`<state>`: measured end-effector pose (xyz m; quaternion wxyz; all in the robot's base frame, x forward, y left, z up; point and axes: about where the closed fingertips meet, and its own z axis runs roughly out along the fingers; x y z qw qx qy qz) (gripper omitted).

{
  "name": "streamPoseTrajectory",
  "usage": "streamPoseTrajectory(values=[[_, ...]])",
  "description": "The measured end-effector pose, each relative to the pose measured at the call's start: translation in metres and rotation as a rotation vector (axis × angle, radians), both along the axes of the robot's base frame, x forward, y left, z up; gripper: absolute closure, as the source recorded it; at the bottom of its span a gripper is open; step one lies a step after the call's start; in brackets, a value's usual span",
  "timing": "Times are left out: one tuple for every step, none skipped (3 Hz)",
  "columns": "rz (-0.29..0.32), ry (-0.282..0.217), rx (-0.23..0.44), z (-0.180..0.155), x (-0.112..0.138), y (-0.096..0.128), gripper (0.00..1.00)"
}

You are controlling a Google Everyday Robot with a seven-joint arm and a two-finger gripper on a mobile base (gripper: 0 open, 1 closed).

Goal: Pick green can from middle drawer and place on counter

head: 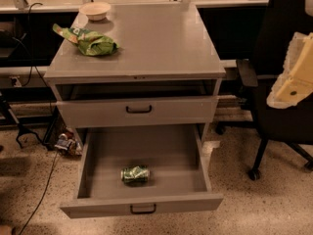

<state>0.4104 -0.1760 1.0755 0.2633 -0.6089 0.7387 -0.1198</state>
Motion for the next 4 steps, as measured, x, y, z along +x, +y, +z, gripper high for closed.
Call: streamPoseTrajectory(values=[[0.000, 0.000, 0.000, 0.000, 0.000, 0.000, 0.00], [0.026, 0.019, 0.008, -0.021, -0.001, 0.010, 0.00], [0.054, 0.065, 0.047, -0.065, -0.001, 0.027, 0.00], [0.067, 0.177, 0.141, -0.144, -0.002, 0.051, 0.00]])
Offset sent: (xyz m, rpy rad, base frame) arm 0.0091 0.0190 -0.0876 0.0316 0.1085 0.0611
